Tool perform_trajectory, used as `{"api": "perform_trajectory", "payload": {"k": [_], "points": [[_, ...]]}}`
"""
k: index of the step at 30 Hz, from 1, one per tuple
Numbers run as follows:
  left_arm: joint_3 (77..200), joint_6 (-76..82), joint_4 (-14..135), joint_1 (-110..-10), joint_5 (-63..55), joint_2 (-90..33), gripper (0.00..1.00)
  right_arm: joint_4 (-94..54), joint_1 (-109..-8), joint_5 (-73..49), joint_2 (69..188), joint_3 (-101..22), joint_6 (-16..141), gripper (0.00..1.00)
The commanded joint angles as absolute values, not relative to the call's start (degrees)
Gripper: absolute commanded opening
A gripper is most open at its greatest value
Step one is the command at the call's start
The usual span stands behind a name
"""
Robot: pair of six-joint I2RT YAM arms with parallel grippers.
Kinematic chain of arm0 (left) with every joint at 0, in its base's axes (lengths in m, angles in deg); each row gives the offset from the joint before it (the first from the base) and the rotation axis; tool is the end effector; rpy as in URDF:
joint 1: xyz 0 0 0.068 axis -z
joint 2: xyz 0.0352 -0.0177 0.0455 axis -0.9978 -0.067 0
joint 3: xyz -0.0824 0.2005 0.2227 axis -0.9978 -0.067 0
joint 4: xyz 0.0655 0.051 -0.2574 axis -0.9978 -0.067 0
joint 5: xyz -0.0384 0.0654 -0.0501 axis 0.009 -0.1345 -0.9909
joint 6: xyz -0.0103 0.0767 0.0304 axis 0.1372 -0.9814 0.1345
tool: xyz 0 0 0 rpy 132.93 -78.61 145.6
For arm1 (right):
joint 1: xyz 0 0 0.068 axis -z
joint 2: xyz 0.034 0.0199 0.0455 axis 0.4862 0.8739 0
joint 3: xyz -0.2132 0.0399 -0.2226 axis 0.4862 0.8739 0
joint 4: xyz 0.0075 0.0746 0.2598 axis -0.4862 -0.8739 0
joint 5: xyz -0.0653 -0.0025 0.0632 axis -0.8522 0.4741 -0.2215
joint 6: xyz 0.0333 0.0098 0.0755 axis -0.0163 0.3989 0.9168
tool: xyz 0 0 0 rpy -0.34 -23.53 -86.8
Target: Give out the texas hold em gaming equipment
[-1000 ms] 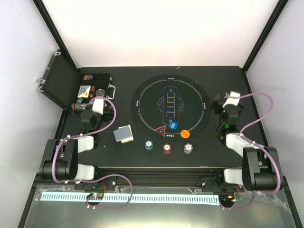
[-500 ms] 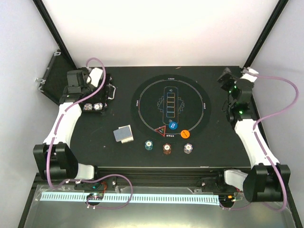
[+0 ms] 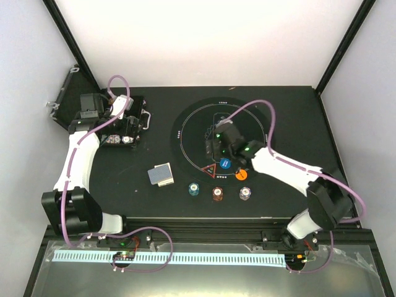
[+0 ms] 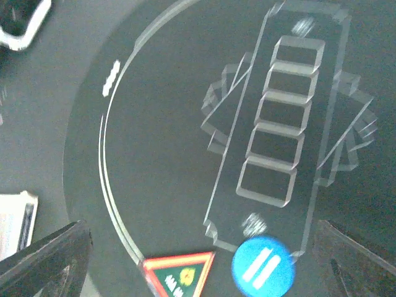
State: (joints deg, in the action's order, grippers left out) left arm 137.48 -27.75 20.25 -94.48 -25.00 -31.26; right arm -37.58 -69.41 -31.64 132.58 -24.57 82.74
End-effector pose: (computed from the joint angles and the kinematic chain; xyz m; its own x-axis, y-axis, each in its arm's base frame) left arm 0.3176 0.0108 0.3393 -0.6040 0.1963 -0.7725 0.4264 0.8984 -0.1050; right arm 0.2825 0.2205 0.2650 -0.6984 -0.0054 -0.7157 -0.2254 0.9507 0.2128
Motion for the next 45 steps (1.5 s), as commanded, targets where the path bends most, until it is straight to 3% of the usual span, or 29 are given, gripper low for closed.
{"api": "perform_trajectory", "payload": {"k": [1,9,17,23,33,45], "points": [[139.4,-29.0,15.3,-95.2,-27.7,-30.4,0.99,-44.0,-76.2,-33.7,138.1,-25.2,87.0,0.99],[140.0,-30.1,13.5,-95.2,-28.0,-29.8,0.99,-46.7,-78.3,-29.0,142.7,-24.2,88.7,0.77],[140.6,-29.6,13.9,-95.3,-28.3,-30.0,0.99,-48.2,-78.5,-24.6,145.8,-23.3,88.4,0.65],[141.5,-29.8,13.6,-95.7,-28.5,-30.3,0.99,-48.2,-78.6,-24.8,147.8,-23.9,88.2,0.63],[142.4,-29.9,13.3,-96.4,-28.9,-29.8,0.99,-50.1,-78.6,-25.3,152.5,-28.5,87.3,0.47],[142.9,-30.6,11.7,-97.1,-29.6,-30.0,0.99,-50.8,-78.6,-25.7,157.5,-34.8,85.3,0.41]]}}
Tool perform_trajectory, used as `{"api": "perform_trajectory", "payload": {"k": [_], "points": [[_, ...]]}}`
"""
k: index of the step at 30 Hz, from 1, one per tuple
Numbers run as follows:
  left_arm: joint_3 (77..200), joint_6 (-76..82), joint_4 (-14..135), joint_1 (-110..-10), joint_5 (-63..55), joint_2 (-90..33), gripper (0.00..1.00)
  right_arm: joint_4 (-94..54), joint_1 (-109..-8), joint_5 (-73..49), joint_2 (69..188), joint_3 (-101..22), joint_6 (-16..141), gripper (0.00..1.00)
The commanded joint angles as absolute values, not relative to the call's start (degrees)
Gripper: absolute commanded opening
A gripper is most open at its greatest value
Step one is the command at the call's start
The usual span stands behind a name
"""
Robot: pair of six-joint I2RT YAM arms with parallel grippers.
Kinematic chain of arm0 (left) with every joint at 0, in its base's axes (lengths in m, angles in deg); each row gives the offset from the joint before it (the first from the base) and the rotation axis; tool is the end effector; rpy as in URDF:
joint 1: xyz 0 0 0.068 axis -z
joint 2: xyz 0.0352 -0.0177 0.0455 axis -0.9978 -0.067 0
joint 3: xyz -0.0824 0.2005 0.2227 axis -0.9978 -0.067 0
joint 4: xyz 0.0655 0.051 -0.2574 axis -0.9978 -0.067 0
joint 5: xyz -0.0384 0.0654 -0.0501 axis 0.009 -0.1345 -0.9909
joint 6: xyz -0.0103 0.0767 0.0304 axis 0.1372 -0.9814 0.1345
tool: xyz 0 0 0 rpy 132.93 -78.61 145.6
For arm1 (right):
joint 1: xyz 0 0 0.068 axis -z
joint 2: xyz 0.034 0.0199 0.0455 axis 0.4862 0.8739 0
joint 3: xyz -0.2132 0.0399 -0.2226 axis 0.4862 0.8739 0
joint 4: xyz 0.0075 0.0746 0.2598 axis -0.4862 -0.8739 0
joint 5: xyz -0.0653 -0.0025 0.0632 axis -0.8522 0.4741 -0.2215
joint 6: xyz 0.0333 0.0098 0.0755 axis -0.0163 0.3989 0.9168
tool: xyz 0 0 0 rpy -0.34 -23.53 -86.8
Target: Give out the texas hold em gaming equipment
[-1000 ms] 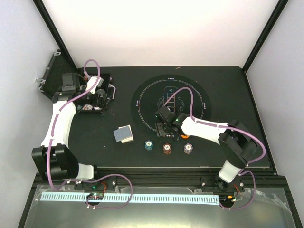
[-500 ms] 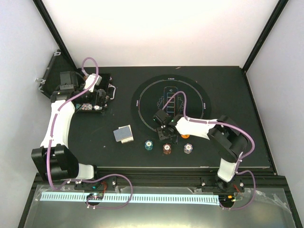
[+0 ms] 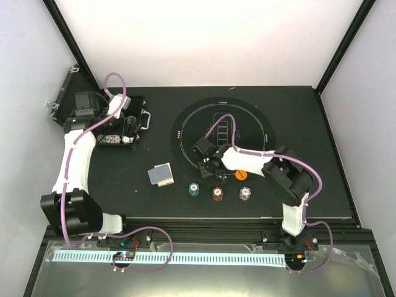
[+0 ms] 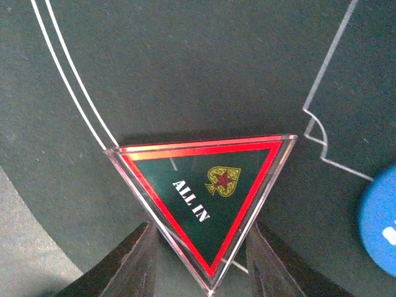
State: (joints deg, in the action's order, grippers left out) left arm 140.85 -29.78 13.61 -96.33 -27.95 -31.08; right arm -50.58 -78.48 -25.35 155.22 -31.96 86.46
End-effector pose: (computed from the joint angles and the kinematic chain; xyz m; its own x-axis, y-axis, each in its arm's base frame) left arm 0.3080 0.0162 0.3516 -0.6241 0.1944 -0.7568 0.4447 0.8848 -0.1395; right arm 0.2620 0.2951 0.1459 -0.9063 -0.2708 -0.3246 -0.3146 0.9449 0.0901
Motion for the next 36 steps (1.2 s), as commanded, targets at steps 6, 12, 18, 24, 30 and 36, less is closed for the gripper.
{"api": "perform_trajectory", "payload": {"k": [6,12,18,24,30,36], "points": [[143.2,-30.8,10.4,-97.2,-30.0,-29.8,0.99,-51.9,-78.5,-26.6,162.4,-42.0,83.3,0.37],[143.2,-31.0,8.6,-97.4,-30.5,-29.4,0.99,-54.7,-77.8,-27.0,170.1,-54.0,81.0,0.34],[143.2,-31.6,7.0,-97.4,-31.3,-29.0,0.99,-58.3,-76.3,-26.6,178.7,-66.9,79.2,0.33],[143.1,-32.6,5.6,-97.5,-32.3,-28.1,0.99,-63.1,-75.9,-26.0,186.5,-81.0,77.5,0.33],[142.9,-33.1,4.9,-97.7,-31.5,-27.9,0.99,-67.3,-75.5,-25.3,188.9,-88.3,77.1,0.37],[143.1,-33.6,4.4,-97.9,-31.0,-28.5,0.99,-67.0,-73.9,-27.3,175.6,-77.4,77.6,0.62]]}}
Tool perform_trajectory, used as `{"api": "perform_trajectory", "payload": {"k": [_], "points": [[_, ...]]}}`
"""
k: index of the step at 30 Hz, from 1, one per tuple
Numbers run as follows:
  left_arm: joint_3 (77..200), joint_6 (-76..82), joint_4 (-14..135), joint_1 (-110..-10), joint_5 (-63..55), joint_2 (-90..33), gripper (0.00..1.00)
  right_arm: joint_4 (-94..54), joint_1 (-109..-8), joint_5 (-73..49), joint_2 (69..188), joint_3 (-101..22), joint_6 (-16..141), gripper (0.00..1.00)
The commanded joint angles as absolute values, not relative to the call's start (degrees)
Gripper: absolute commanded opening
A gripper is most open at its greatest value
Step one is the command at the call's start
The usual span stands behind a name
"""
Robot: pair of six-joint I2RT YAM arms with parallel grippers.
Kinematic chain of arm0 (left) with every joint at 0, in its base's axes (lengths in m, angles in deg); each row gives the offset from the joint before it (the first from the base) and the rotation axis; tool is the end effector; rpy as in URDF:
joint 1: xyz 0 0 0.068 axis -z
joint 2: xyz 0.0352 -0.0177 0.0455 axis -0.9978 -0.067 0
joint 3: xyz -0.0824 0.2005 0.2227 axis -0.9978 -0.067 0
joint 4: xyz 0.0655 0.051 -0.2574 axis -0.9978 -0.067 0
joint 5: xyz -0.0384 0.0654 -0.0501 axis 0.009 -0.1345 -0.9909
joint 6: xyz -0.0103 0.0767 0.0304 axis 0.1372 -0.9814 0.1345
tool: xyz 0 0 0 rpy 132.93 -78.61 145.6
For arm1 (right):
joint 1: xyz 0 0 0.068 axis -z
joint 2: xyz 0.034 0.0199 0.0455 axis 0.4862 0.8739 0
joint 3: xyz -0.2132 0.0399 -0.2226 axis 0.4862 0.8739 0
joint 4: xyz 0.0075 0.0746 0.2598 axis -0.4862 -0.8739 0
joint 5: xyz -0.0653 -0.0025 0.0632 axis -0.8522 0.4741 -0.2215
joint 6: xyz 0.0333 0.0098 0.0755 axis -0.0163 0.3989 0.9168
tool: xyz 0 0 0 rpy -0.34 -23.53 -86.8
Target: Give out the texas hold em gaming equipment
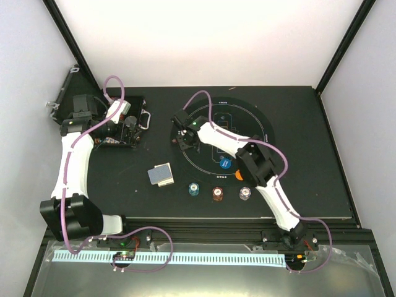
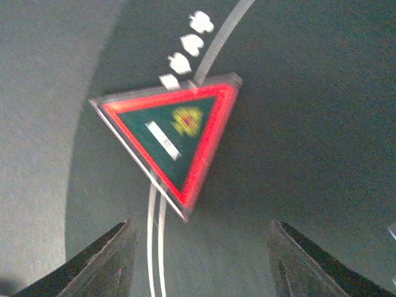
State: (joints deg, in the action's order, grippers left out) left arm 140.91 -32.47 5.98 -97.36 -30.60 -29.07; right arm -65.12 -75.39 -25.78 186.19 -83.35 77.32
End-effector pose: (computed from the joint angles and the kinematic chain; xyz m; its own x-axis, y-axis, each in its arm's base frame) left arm 0.2851 0.0144 0.3519 -0.6658 0.2027 -0.7181 0.4697 0.8616 -0.1922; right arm 0.3990 0.4069 0.1512 -0.8382 -0.3425 -0.4244 -0.4074 0.9106 0.0698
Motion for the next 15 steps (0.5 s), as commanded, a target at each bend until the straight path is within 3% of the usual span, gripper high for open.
{"api": "perform_trajectory", "payload": {"k": [1,9,15], "points": [[143.0,-33.6,4.4,-97.9,-31.1,-28.6,0.99,-66.3,-73.5,-27.6,172.7,-73.6,78.0,0.64],[143.2,-33.4,4.5,-98.0,-32.5,-29.1,0.99,-60.0,-70.2,-28.9,152.0,-40.6,82.1,0.66],[143.3,-34.3,3.5,-97.9,-34.2,-28.8,0.99,-57.4,-69.9,-27.5,146.9,-30.0,83.1,0.62]]}}
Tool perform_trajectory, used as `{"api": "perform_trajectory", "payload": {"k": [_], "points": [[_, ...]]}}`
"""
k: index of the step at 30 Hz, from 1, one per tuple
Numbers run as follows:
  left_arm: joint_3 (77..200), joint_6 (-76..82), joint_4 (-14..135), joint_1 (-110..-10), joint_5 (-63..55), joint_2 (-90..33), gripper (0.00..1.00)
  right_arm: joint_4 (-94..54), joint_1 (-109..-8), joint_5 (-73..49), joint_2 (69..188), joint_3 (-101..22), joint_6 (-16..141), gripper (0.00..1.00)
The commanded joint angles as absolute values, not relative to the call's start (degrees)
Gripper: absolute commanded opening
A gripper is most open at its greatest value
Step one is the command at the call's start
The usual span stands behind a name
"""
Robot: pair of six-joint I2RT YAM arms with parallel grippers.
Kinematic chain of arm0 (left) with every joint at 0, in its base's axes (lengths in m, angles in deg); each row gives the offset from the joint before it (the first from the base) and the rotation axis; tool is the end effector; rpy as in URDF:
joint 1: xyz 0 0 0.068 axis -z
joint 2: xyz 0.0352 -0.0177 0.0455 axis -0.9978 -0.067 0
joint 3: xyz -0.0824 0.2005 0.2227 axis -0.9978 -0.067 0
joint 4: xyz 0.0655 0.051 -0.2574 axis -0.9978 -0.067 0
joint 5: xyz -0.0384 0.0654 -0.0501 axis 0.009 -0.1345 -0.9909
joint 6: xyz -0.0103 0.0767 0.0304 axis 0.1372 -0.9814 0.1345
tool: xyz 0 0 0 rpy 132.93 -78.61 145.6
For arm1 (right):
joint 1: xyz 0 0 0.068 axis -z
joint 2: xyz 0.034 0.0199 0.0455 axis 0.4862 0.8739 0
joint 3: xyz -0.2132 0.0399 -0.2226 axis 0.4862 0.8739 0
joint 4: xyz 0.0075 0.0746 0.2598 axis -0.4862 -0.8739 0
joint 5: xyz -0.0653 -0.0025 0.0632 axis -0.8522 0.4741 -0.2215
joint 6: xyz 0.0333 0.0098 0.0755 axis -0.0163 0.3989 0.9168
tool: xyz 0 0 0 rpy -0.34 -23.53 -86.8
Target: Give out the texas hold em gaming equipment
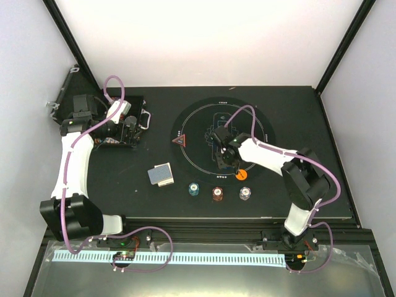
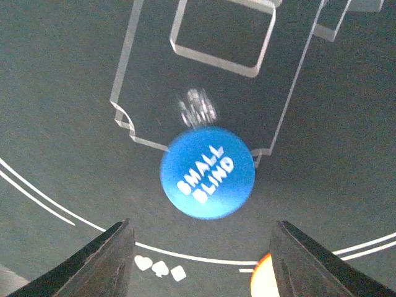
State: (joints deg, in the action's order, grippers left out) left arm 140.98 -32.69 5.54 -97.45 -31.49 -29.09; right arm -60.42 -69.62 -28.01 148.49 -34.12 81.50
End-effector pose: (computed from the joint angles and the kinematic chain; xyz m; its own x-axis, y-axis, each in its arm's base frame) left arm 0.2843 0.0137 0.3521 -0.6655 0.2011 -0.7188 0.4778 0.8546 -0.2033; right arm 0.2902 0.2347 0.1919 -0.9171 -0.2136 -0.3365 -0.2320 0.9726 0.0150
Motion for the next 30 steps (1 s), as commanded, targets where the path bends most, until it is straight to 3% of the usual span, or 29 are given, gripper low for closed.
{"api": "perform_trajectory", "payload": {"k": [1,13,25,30], "points": [[143.3,-34.5,3.2,-97.9,-34.7,-28.7,0.99,-57.3,-69.8,-27.4,147.0,-29.5,83.1,0.61],[145.2,-33.8,3.1,-98.0,-34.8,-29.1,0.99,-55.0,-68.0,-24.5,151.3,-29.3,82.3,0.44],[145.4,-33.8,3.2,-98.0,-34.2,-29.4,0.99,-53.2,-68.0,-24.1,152.6,-26.5,82.2,0.45],[145.4,-33.8,3.2,-98.0,-34.2,-29.5,0.99,-53.3,-67.9,-25.9,153.9,-27.9,82.6,0.33]]}}
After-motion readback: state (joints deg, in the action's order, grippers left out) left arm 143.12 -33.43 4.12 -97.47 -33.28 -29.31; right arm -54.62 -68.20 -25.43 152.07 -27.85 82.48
